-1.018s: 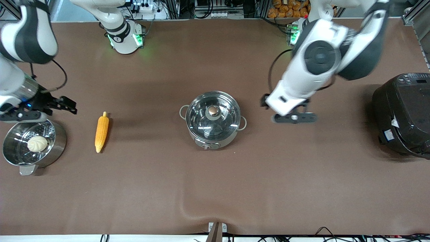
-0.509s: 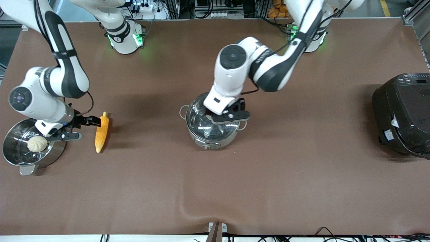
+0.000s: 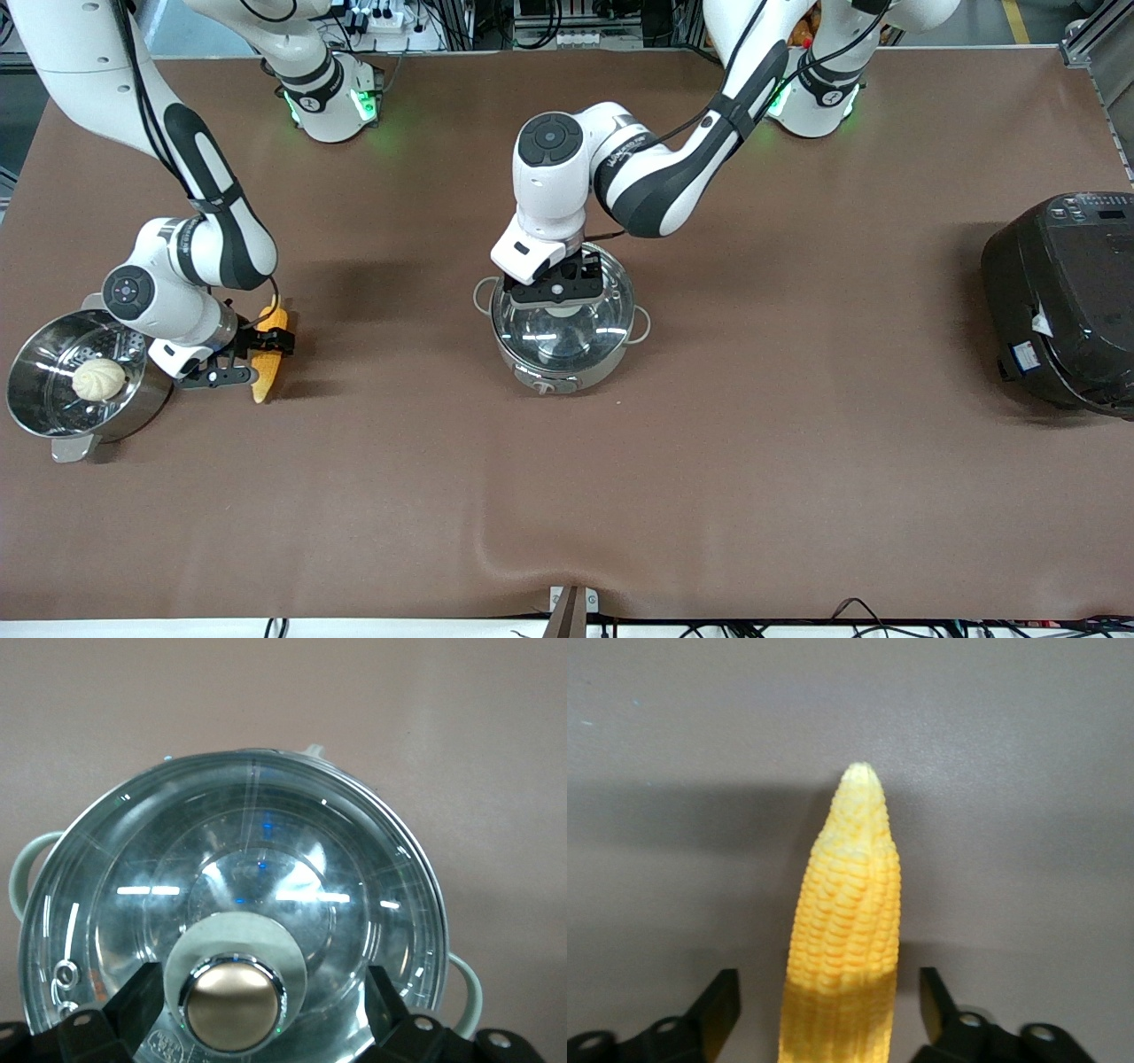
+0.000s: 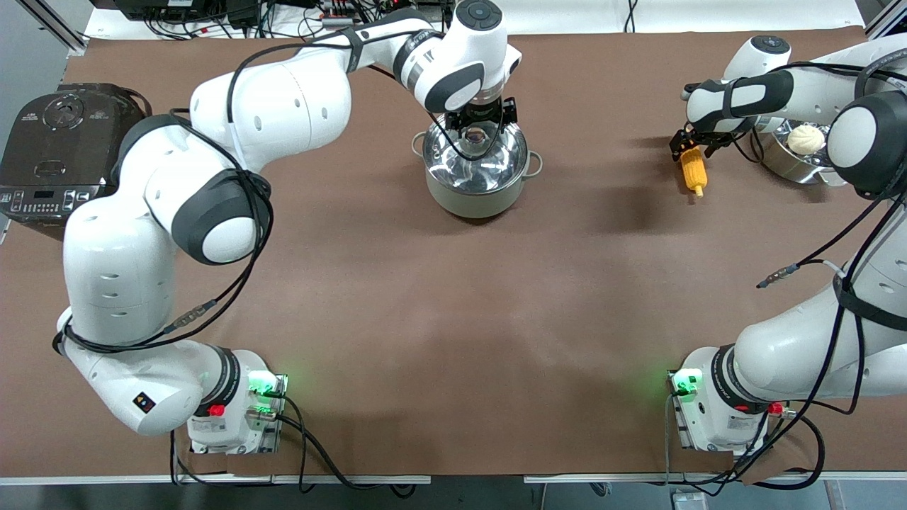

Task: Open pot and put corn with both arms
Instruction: 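Grasp the lid knob with the left gripper while the right gripper grasps the corn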

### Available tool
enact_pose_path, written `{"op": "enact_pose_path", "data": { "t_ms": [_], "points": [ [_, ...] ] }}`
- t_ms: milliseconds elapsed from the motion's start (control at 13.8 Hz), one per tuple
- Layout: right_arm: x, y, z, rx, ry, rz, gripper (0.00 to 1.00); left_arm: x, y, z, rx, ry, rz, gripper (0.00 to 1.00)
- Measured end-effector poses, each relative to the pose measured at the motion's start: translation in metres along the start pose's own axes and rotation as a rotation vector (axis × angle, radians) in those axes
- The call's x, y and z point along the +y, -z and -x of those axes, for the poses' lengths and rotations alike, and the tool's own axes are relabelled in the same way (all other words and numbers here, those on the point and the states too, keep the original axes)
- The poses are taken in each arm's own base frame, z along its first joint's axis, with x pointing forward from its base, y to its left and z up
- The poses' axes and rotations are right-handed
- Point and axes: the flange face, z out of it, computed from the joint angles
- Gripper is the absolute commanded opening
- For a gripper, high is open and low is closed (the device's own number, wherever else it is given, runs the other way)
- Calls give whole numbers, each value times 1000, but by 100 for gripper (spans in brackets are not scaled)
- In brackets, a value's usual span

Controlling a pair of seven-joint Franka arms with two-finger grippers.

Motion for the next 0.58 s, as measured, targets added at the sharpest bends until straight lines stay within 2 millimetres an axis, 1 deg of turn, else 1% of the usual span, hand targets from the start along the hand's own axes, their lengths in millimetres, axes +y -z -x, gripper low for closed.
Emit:
{"op": "enact_pose_path", "data": {
  "t_ms": [73, 145, 218, 291, 364, 436, 509, 582],
  "points": [
    [2, -2, 1, -7, -4, -1, 30, 0, 0, 0, 0, 0, -2, 89],
    [2, -3, 2, -15, -3, -3, 19, -1, -1, 0, -1, 0, -4, 65],
    [0, -2, 2, -21, 0, -4, 16, -1, -2, 0, -2, 0, -6, 37],
    [-1, -1, 0, -27, 2, -6, 12, -1, -3, 0, -6, 0, -11, 25],
    [-2, 2, -2, -33, 2, -9, 12, -3, -6, 1, -15, 0, -26, 6],
    [-4, 10, -5, -42, 5, -12, 12, -5, -10, 3, -27, 0, -44, 0],
    [-6, 24, -11, -54, 11, -16, 13, -5, -9, 2, -30, 1, -49, 0],
    [-12, 43, -18, -66, 22, -20, 13, -6, -9, 2, -32, 7, -54, 0]
  ]
}}
